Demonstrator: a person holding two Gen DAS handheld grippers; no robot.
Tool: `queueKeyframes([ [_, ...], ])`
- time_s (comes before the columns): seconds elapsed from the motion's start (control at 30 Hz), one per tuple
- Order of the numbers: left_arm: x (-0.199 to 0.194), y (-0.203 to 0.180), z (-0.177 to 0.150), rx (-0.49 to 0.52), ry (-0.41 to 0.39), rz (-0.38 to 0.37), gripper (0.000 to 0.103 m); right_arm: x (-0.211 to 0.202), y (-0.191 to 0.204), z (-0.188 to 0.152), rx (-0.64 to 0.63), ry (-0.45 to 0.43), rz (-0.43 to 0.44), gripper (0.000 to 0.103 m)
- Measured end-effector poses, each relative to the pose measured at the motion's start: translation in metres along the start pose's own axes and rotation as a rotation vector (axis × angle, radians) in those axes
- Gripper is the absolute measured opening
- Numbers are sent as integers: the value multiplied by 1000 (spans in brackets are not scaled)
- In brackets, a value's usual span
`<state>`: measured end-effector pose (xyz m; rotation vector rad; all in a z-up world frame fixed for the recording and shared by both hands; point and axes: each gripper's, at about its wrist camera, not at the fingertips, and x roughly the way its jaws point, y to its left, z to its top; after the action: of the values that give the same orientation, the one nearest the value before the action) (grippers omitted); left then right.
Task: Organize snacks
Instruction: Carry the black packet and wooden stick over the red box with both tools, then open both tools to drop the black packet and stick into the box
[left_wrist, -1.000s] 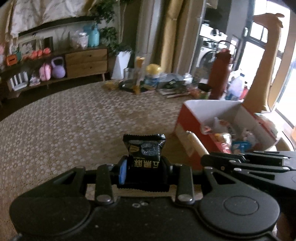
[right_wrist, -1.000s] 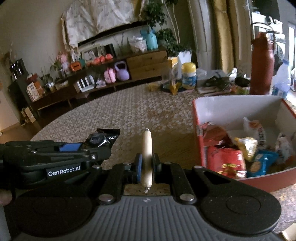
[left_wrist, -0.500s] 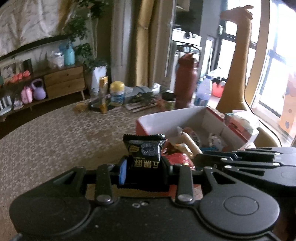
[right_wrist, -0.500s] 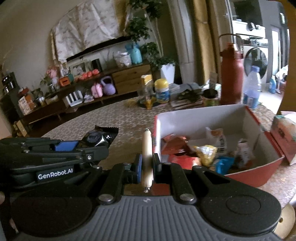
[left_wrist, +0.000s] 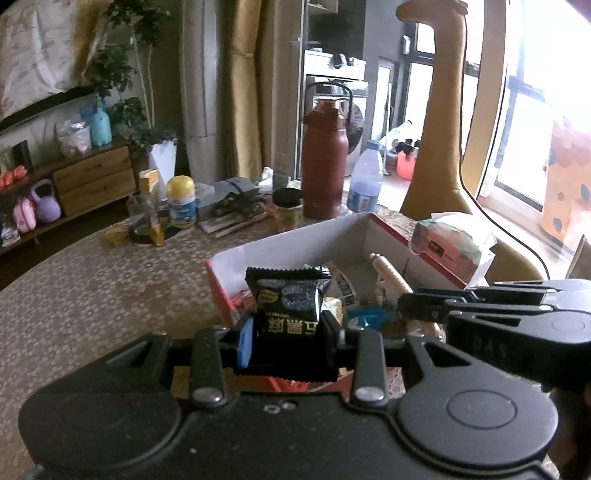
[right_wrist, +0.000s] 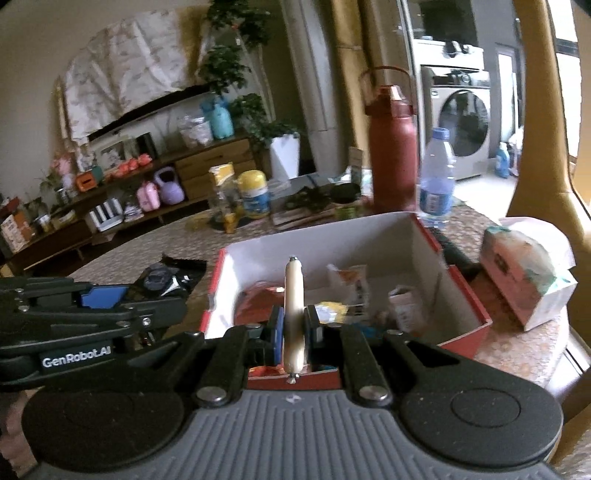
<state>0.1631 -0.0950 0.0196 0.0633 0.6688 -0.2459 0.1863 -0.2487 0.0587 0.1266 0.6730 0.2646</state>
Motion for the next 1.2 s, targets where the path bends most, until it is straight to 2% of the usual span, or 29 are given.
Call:
queueKeyframes([
  [0.27, 32, -14, 11, 18, 31, -12, 34, 20, -42, 7, 38, 16, -67, 11],
  [0.5, 77, -22, 15, 52, 78, -4, 34, 52, -65, 8, 61, 58, -95, 11],
  [0.97, 154, -24, 21, 78, 159, 3, 34, 109, -69, 1, 35, 165, -86, 11],
  [1.2, 177, -24, 18, 72, 207, -32, 34, 121, -70, -5, 29, 199, -89, 11],
])
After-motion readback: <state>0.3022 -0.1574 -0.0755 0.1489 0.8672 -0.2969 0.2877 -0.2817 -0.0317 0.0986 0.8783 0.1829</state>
